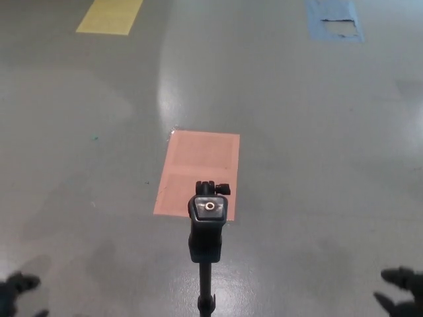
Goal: The robot uses its left hand to grab the top of a phone stand kept on the floor and rotates it anti-clockwise
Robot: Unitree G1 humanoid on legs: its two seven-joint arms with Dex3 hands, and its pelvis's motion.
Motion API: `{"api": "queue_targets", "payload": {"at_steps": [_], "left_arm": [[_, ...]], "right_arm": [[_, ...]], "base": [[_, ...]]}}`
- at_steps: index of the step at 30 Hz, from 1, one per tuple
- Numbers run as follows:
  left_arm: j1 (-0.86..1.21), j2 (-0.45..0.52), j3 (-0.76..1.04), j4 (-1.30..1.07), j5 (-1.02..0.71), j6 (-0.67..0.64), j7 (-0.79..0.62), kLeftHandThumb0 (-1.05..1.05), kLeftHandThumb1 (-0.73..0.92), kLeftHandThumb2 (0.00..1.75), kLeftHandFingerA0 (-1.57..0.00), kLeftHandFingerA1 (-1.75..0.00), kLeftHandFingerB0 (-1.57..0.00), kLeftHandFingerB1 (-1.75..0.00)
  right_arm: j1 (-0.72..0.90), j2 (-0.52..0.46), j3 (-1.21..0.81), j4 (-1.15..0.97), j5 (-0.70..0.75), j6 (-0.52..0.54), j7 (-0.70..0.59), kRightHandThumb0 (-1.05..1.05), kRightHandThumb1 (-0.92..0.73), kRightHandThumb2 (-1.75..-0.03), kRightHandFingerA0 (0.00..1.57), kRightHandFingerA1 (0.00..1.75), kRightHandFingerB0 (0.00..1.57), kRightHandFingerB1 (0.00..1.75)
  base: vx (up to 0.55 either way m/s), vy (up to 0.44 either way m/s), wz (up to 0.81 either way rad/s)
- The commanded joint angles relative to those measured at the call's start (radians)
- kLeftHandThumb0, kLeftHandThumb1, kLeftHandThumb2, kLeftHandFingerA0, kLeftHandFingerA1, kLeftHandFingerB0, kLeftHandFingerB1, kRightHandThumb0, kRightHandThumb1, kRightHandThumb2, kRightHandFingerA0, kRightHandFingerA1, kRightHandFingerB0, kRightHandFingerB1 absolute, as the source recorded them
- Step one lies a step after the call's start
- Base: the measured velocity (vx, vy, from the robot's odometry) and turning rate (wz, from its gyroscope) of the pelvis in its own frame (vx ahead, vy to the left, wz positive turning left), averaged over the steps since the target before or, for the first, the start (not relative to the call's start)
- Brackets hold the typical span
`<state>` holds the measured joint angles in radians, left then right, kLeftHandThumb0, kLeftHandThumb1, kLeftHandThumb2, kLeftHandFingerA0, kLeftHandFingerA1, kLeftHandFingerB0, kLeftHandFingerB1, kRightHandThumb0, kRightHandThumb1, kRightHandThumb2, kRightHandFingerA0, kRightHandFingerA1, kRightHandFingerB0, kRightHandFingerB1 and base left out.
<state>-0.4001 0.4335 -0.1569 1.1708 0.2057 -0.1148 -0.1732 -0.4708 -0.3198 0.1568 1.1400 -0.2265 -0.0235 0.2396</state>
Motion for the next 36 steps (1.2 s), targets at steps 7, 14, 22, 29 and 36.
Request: {"api": "queue_targets", "payload": {"at_steps": [7, 14, 22, 29, 36], "left_arm": [[-0.031, 0.04, -0.002, 0.073, 0.016, -0.139, -0.052, -0.71, 0.65, 0.89, -0.11, -0.4, -0.06, -0.28], [-0.003, -0.005, 0.128, -0.006, -0.09, -0.258, -0.059, -0.69, 0.53, 0.86, -0.02, -0.27, -0.01, -0.15], [0.123, -0.046, 0.23, -0.445, -0.216, -0.321, -0.125, -0.6, 0.39, 0.77, 0.0, -0.28, 0.0, -0.21], [0.27, -0.027, 0.209, -0.856, -0.171, -0.385, -0.101, -0.37, 0.34, 0.62, -0.13, -0.16, 0.0, -0.07], [0.358, -0.024, 0.207, -1.182, -0.184, -0.369, -0.108, -0.27, 0.29, 0.6, -0.1, -0.19, 0.0, -0.19]], "right_arm": [[-0.055, -0.042, 0.028, 0.096, -0.021, -0.05, 0.106, -0.51, -0.87, -0.65, 0.14, 0.29, 0.07, 0.22], [-0.063, -0.044, 0.041, 0.105, -0.032, -0.054, 0.11, -0.5, -0.87, -0.65, 0.13, 0.28, 0.05, 0.25], [-0.073, -0.043, 0.041, 0.111, -0.039, -0.054, 0.111, -0.51, -0.88, -0.65, 0.14, 0.29, 0.05, 0.25], [-0.076, -0.041, 0.043, 0.113, -0.042, -0.052, 0.11, -0.5, -0.88, -0.65, 0.14, 0.28, 0.06, 0.23], [-0.075, -0.044, 0.047, 0.117, -0.047, -0.055, 0.106, -0.51, -0.88, -0.65, 0.14, 0.28, 0.05, 0.24]], "base": [[0.0, 0.0, 0.0], [0.0, 0.0, 0.0], [0.0, 0.0, 0.0], [0.0, 0.0, 0.0], [0.0, 0.0, 0.0]]}}
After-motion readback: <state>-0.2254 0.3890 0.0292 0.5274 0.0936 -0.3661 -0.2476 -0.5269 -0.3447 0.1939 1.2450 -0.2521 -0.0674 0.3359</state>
